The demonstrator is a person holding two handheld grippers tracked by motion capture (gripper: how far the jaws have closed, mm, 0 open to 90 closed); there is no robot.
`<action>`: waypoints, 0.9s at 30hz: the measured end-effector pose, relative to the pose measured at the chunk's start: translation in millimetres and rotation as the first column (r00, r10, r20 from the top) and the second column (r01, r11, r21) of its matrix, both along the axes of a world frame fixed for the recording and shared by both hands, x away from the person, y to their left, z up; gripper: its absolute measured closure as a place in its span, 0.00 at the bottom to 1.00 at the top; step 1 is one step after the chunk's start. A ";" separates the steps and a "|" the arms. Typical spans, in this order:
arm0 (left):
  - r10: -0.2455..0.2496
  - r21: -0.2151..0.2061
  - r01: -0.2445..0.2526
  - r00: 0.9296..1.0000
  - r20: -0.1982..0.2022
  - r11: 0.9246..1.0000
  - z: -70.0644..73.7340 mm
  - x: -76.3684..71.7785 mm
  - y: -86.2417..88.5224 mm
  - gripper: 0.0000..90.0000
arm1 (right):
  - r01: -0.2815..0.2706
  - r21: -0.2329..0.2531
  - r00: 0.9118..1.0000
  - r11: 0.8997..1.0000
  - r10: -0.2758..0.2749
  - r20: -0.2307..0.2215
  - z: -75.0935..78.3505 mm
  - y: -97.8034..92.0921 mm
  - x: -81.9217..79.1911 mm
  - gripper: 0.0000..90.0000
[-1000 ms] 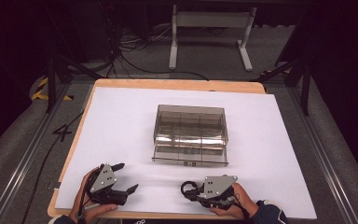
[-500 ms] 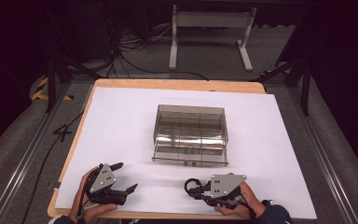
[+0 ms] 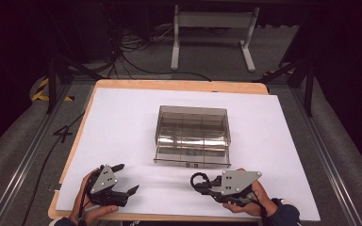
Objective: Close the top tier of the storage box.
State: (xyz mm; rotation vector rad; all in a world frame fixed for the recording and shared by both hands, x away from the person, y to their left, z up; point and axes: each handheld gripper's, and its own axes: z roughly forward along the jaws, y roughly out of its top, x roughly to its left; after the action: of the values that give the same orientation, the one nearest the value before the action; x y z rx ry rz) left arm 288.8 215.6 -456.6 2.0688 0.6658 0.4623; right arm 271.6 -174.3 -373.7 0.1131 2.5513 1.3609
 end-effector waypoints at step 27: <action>-0.024 0.000 0.024 1.000 -0.018 1.000 -1.9 3.5 -1.6 0.16 | 0.079 -0.094 0.997 0.992 -0.081 -0.012 39.9 20.0 63.0 0.95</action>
State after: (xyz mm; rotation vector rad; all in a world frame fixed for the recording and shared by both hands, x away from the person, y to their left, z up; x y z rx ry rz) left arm 292.3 214.0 -458.5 2.0813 0.6513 0.4302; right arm 334.5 -154.3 -333.7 0.2075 2.5889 1.2147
